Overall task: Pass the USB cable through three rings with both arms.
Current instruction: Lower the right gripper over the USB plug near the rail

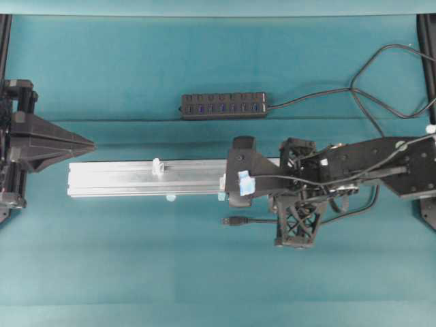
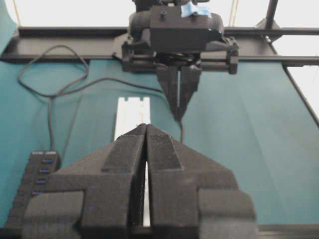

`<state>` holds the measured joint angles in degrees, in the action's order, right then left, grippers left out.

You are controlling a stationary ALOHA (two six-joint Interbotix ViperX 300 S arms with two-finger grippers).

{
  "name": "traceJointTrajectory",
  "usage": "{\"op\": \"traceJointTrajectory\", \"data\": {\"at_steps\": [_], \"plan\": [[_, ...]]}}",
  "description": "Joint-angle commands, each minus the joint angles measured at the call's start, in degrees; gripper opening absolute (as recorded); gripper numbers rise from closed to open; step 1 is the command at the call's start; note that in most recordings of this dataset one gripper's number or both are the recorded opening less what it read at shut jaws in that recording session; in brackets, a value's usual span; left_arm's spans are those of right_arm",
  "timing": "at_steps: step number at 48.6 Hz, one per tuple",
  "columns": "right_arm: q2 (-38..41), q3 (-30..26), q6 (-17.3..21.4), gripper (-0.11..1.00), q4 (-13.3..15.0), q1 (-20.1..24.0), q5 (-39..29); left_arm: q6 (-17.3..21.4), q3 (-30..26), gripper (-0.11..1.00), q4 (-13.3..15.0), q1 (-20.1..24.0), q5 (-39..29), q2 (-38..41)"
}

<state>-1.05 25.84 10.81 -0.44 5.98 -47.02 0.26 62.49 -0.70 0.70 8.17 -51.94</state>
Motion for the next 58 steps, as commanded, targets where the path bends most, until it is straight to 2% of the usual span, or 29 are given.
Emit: {"op": "traceJointTrajectory", "data": {"at_steps": [1, 18, 25, 31, 39, 41, 50, 58], "plan": [[0.44, -1.32, 0.09, -0.1, 0.0, 0.44, 1.49, 0.0, -1.58, 0.02, -0.18, 0.09, 0.26, 0.18], [5.71, -2.37, -0.26, -0.1, -0.44, 1.23, 2.55, 0.0, -1.49, 0.02, -0.18, 0.09, 0.35, 0.44], [6.15, -2.2, -0.88, -0.03, -0.18, 1.67, 4.31, 0.0, -1.49, 0.02, -0.18, 0.09, 0.26, 0.44], [6.77, -1.58, -1.41, 0.16, -0.09, 1.67, 4.22, 0.0, -1.49, 0.02, -0.18, 0.09, 0.26, 0.44], [7.38, -1.58, -1.32, 0.62, 1.32, 1.76, 4.39, 0.09, -1.49, 0.02, -0.18, -0.09, 0.26, 0.44], [7.47, -1.49, -1.32, 0.69, 1.85, 1.67, 4.48, 0.0, -1.49, 0.02, -0.18, -0.18, 0.26, 0.44], [8.09, -1.23, -1.32, 0.56, 2.46, 1.67, 5.89, 0.0, -1.49, 0.02, -0.09, -0.35, -1.23, 0.18], [9.49, -0.26, -1.32, 0.56, 2.46, 1.93, 7.38, 0.0, -1.49, 0.02, -0.18, -0.35, -2.29, 0.09]]}}
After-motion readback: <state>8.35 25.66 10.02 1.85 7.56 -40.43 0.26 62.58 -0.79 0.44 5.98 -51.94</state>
